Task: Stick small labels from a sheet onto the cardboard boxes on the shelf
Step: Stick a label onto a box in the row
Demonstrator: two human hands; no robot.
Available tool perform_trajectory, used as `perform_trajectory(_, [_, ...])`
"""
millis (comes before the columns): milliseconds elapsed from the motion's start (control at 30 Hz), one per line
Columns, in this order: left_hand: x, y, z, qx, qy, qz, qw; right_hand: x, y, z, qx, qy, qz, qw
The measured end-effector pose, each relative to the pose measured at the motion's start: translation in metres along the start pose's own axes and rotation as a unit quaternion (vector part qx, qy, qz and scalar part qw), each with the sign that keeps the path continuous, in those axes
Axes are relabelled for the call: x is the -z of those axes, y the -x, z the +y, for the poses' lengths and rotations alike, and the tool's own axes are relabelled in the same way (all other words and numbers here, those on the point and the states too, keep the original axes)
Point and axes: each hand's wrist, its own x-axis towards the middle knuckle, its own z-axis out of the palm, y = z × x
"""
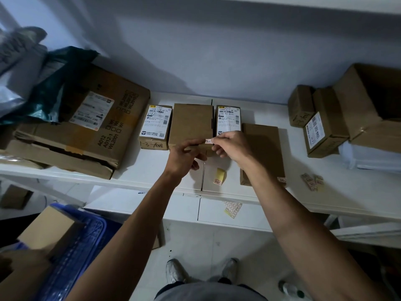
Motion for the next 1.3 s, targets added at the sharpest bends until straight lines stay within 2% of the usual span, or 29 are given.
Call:
perform_trajectory(733, [0.002, 0.001, -0.003, -0.011, 0.016, -0.014, 1.000, -0.015, 0.003, -0.003, 0.005, 0.071, 0.062, 0.996])
perform_trajectory(1000, [-0.003, 0.005, -0.003, -0.038, -0.031, -0.019, 0.999, -0.013, 0.003, -0.004, -0.007, 0.079, 0.053, 0.995])
perform_trajectory(1300, [-0.009, 0.008, -0.006, -0.056, -0.074, -0.012, 0.996, -0.009, 0.007, -0.001, 0.005, 0.148, 0.056, 0.987])
